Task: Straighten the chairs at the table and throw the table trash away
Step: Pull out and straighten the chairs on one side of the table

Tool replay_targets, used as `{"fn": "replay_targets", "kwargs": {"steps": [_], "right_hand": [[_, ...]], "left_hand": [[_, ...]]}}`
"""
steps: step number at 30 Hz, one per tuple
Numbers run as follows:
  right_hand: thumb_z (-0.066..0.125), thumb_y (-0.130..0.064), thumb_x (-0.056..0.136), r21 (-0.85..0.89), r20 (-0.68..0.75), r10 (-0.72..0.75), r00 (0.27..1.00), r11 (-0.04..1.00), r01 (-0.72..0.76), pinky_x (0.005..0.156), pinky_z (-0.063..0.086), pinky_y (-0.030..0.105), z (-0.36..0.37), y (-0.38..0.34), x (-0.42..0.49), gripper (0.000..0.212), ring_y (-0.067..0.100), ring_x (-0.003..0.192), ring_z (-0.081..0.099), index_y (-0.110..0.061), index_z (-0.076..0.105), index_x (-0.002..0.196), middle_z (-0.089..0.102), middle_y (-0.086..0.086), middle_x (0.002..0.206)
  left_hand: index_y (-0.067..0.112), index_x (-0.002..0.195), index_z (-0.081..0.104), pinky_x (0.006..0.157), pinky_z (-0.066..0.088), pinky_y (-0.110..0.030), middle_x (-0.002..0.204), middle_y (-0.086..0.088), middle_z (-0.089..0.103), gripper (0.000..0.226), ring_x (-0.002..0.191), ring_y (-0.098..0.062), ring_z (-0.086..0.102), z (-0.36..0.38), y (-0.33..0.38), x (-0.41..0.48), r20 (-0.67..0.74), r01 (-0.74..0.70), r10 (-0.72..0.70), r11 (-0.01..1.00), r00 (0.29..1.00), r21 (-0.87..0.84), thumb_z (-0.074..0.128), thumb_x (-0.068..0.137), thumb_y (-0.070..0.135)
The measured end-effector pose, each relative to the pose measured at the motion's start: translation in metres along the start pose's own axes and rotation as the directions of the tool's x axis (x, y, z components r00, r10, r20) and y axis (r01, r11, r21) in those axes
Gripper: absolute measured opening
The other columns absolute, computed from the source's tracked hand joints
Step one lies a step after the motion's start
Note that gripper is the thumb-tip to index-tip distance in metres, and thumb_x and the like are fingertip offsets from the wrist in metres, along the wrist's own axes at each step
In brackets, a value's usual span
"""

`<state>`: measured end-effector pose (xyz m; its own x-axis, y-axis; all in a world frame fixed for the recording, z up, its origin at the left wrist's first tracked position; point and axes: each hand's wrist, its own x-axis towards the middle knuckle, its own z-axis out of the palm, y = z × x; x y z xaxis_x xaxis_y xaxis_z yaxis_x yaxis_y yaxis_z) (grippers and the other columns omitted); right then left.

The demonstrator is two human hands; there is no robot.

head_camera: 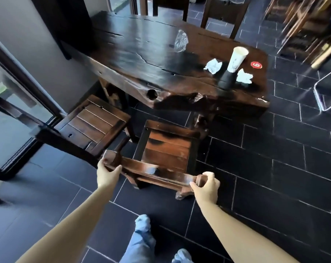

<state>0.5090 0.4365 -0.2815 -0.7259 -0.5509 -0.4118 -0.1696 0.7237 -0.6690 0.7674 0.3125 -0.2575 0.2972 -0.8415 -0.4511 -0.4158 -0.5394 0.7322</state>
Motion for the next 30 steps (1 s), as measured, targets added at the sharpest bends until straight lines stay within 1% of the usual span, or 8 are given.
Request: {"fn": "replay_targets", "kwargs": {"steps": [3, 7, 10, 12, 16, 21, 26, 30], "right_hand": [[0.075, -0.014, 0.076, -0.035, -0.065, 0.000, 0.998, 0.999, -0.002, 0.067, 0.043, 0.032, 0.006, 0.000, 0.001, 0.042, 0.022, 0.074, 0.053, -0.023, 0.049, 0.109, 0.043, 0.004, 0.126], [0.072, -0.014, 0.078, -0.049, -0.101, 0.006, 0.995, 0.999, -0.011, 0.062, 0.040, 0.029, 0.008, 0.001, 0.004, 0.039, 0.021, 0.071, 0.053, -0.024, 0.050, 0.108, 0.045, 0.000, 0.122], [0.071, -0.014, 0.078, -0.053, -0.137, 0.031, 0.990, 0.998, -0.039, 0.055, 0.037, 0.027, 0.009, 0.000, 0.006, 0.031, 0.019, 0.069, 0.051, -0.025, 0.051, 0.099, 0.046, -0.003, 0.115], [0.070, -0.015, 0.079, -0.053, -0.150, 0.036, 0.988, 0.998, -0.044, 0.053, 0.035, 0.026, 0.010, 0.000, 0.006, 0.029, 0.019, 0.070, 0.052, -0.027, 0.051, 0.097, 0.046, -0.006, 0.112], [0.069, -0.015, 0.079, -0.040, -0.157, 0.040, 0.987, 0.998, -0.046, 0.058, 0.040, 0.028, 0.010, -0.005, 0.016, 0.028, 0.020, 0.073, 0.054, -0.029, 0.050, 0.093, 0.044, -0.009, 0.108], [0.071, -0.014, 0.080, -0.048, -0.148, 0.015, 0.989, 0.999, -0.022, 0.064, 0.051, 0.033, 0.011, -0.021, 0.040, 0.029, 0.021, 0.074, 0.056, -0.028, 0.049, 0.093, 0.043, -0.007, 0.106], [0.070, -0.011, 0.080, -0.109, -0.125, -0.006, 0.992, 0.994, -0.008, 0.061, 0.044, 0.028, 0.005, -0.033, 0.069, 0.028, 0.023, 0.075, 0.055, -0.025, 0.050, 0.094, 0.044, -0.004, 0.106], [0.073, -0.012, 0.078, -0.170, -0.105, -0.041, 0.994, 0.985, 0.023, 0.066, 0.050, 0.030, -0.011, -0.037, 0.098, 0.032, 0.023, 0.082, 0.057, -0.026, 0.050, 0.095, 0.046, 0.000, 0.108]], "left_hand": [[0.014, 0.141, 0.024, 0.105, 0.037, -0.044, 0.141, -0.011, 0.041, 0.076, 0.124, -0.031, 0.044, 0.002, -0.002, 0.013, 0.010, 0.010, -0.010, 1.000, 1.000, -0.006, 0.068, 0.080, 0.020], [0.006, 0.132, 0.029, 0.100, 0.040, -0.044, 0.131, -0.019, 0.046, 0.072, 0.117, -0.035, 0.049, 0.009, -0.002, 0.039, 0.044, 0.062, -0.064, 0.997, 0.997, 0.045, 0.072, 0.077, 0.026], [-0.001, 0.130, 0.025, 0.102, 0.039, -0.046, 0.135, -0.025, 0.037, 0.085, 0.120, -0.039, 0.045, 0.024, 0.009, 0.051, -0.025, 0.186, -0.185, 0.983, 0.982, 0.004, 0.078, 0.071, 0.031], [-0.002, 0.130, 0.025, 0.101, 0.037, -0.048, 0.137, -0.027, 0.033, 0.082, 0.120, -0.042, 0.043, 0.031, 0.012, 0.053, -0.082, 0.225, -0.222, 0.974, 0.971, 0.020, 0.075, 0.074, 0.031], [-0.003, 0.129, 0.025, 0.100, 0.036, -0.051, 0.135, -0.029, 0.032, 0.072, 0.117, -0.047, 0.043, 0.040, 0.011, 0.058, -0.121, 0.200, -0.195, 0.979, 0.973, 0.032, 0.069, 0.081, 0.028], [-0.005, 0.129, 0.023, 0.102, 0.035, -0.049, 0.137, -0.029, 0.029, 0.072, 0.124, -0.042, 0.036, 0.050, 0.031, 0.071, -0.127, 0.184, -0.184, 0.983, 0.975, -0.014, 0.068, 0.082, 0.026], [-0.006, 0.129, 0.025, 0.105, 0.030, -0.047, 0.138, -0.028, 0.029, 0.068, 0.127, -0.039, 0.033, 0.061, 0.041, 0.070, -0.141, 0.148, -0.153, 0.988, 0.978, -0.047, 0.067, 0.083, 0.022], [-0.004, 0.128, 0.026, 0.105, 0.028, -0.047, 0.137, -0.025, 0.031, 0.067, 0.124, -0.040, 0.038, 0.078, 0.038, 0.056, -0.139, 0.116, -0.119, 0.993, 0.983, -0.029, 0.066, 0.083, 0.027]]}}
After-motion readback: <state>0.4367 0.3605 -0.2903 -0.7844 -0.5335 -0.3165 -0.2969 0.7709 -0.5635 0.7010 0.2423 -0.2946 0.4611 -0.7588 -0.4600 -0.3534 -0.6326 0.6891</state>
